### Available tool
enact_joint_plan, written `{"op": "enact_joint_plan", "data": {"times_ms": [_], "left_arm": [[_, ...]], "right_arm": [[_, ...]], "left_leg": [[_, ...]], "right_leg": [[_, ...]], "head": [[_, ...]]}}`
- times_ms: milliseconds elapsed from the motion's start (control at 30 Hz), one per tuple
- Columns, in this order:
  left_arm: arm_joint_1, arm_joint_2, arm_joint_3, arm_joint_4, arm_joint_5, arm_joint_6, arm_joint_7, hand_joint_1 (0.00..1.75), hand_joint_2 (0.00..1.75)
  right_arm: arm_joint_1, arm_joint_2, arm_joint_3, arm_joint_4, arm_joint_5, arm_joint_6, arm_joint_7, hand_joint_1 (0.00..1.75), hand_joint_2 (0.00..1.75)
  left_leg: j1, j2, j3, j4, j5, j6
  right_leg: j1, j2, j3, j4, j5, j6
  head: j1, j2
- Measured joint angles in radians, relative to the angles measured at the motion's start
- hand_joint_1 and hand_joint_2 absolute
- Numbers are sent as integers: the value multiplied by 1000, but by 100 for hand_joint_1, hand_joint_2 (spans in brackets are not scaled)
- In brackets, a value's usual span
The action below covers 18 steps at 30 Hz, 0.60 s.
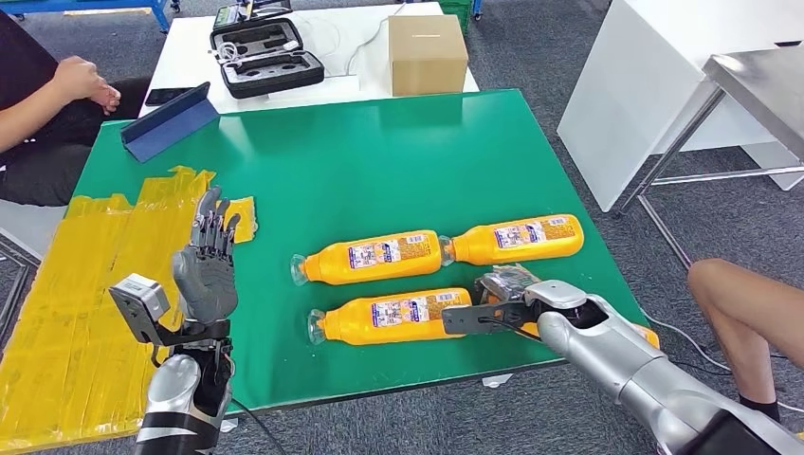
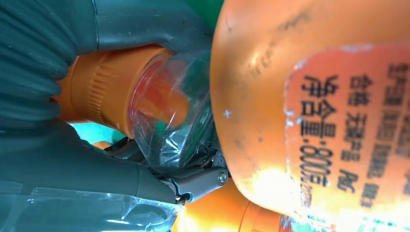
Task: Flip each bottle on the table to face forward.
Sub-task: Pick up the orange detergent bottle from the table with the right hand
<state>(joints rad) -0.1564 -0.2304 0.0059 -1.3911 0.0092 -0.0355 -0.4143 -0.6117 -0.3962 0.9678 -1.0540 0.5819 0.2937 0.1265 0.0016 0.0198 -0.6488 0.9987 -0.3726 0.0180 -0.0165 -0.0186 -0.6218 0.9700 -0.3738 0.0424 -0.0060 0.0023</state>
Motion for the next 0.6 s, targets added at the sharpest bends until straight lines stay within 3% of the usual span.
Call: {"op": "enact_joint_plan", "data": {"times_ms": [167, 433, 600], "left_arm": [[2, 2, 1, 2, 13, -7, 1, 0, 0], [34, 11, 26, 2, 38, -27, -1, 0, 0], [40, 12, 36, 2, 42, -34, -1, 0, 0]], "right_arm": [[9, -48, -23, -38, -66, 31, 7, 175, 175], [-22, -286, -142, -277, -273, 138, 70, 175, 175], [-64, -370, -184, -364, -312, 164, 90, 175, 175]], "left_leg": [[0, -1, -1, 0, 1, 1], [-4, -1, -5, 0, 1, 2], [-4, -1, -5, 0, 1, 2]], "right_leg": [[0, -1, 0, 0, 1, 1], [-4, -1, -3, 0, 2, 3], [-3, -1, -4, 0, 2, 3]], "head": [[0, 0], [0, 0], [0, 0]]}}
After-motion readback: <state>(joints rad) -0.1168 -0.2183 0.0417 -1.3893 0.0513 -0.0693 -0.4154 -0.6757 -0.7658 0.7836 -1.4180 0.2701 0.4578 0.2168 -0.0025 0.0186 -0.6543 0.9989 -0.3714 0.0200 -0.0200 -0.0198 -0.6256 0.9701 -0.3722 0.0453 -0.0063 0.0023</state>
